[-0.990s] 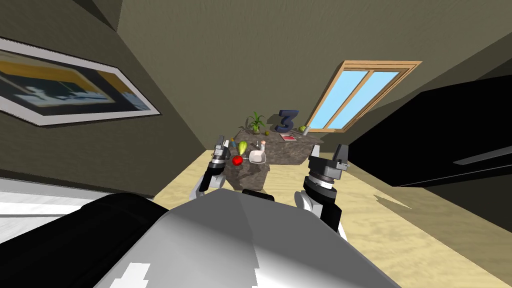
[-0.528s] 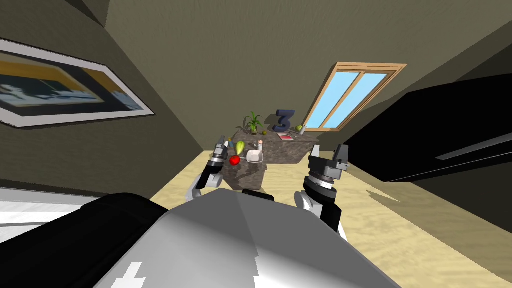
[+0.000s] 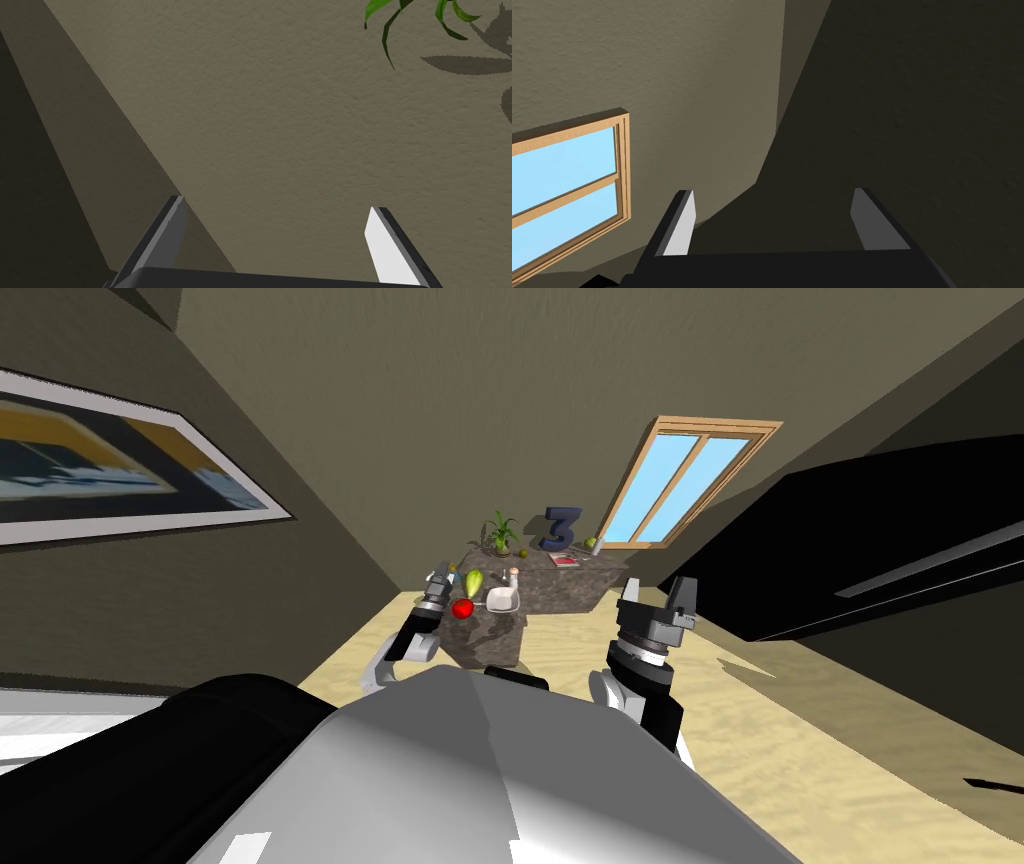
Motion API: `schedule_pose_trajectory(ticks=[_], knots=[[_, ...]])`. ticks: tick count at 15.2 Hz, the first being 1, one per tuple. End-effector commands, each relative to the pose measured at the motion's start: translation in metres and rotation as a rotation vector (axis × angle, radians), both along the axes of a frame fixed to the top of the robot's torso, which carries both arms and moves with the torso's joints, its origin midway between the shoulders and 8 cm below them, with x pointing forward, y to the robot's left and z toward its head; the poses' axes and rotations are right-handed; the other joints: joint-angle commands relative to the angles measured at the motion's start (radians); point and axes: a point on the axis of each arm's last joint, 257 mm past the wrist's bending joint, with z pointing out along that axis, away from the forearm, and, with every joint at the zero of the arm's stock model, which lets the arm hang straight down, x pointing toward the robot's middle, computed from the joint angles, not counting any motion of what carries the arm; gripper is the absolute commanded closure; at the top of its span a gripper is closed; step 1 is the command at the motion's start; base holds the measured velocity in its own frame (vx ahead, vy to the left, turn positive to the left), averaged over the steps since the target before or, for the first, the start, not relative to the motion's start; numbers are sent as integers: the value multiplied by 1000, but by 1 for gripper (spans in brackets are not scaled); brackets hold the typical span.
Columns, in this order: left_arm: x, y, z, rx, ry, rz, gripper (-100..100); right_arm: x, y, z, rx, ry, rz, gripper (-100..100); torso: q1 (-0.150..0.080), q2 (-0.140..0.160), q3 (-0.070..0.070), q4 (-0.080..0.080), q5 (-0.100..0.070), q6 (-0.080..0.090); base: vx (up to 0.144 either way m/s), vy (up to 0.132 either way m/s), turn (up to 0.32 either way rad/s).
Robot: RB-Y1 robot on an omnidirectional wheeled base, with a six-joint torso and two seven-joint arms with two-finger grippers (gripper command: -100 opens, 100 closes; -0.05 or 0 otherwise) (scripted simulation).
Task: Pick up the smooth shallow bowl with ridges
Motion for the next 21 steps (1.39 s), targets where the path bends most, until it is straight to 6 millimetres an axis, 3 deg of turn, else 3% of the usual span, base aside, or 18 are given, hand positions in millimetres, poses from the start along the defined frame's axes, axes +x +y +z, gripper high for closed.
schedule_pose_trajectory(ticks=[1, 21], knots=[[4, 7, -7, -5, 40, 14, -100, 0, 0, 0, 0, 0, 0, 0, 0, 0, 0, 0, 0, 0, -8, -48, -68], [7, 79, -77, -103, 370, 166, -100, 0, 0, 0, 0, 0, 0, 0, 0, -1, 0, 0, 0, 0, -1, -51, -66]])
